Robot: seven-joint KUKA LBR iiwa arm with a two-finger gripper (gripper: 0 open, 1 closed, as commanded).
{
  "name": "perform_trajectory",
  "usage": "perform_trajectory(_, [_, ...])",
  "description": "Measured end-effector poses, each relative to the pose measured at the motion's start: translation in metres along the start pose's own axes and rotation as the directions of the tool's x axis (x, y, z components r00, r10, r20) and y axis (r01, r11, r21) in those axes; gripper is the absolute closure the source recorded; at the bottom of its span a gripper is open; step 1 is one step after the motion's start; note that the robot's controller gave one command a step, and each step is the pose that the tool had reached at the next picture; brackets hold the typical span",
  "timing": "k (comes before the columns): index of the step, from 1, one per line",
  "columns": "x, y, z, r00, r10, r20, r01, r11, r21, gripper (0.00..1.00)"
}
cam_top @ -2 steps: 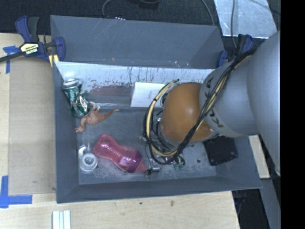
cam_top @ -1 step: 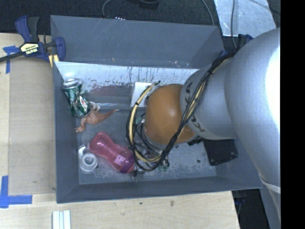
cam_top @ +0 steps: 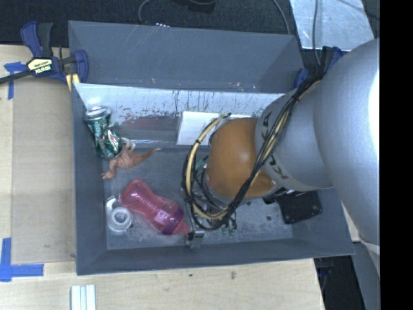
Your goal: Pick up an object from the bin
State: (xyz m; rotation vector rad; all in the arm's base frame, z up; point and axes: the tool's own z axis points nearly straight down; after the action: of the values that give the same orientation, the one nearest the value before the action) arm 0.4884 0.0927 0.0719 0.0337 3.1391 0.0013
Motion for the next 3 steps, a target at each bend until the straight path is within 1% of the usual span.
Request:
perform_trajectory(1, [-0.004, -0.007, 0.001, 1.0, -0.005, 0.003, 0.005, 1.0, 0.001, 0.0])
perform_trajectory(2, [-0.004, 0.01, 0.001, 1.0, -0.002, 0.005, 0.002, 1.0, 0.0, 0.0])
perform_trajectory(3, [-0.001, 0.023, 0.002, 1.0, -0.01, 0.005, 0.01, 1.0, 0.002, 1.0])
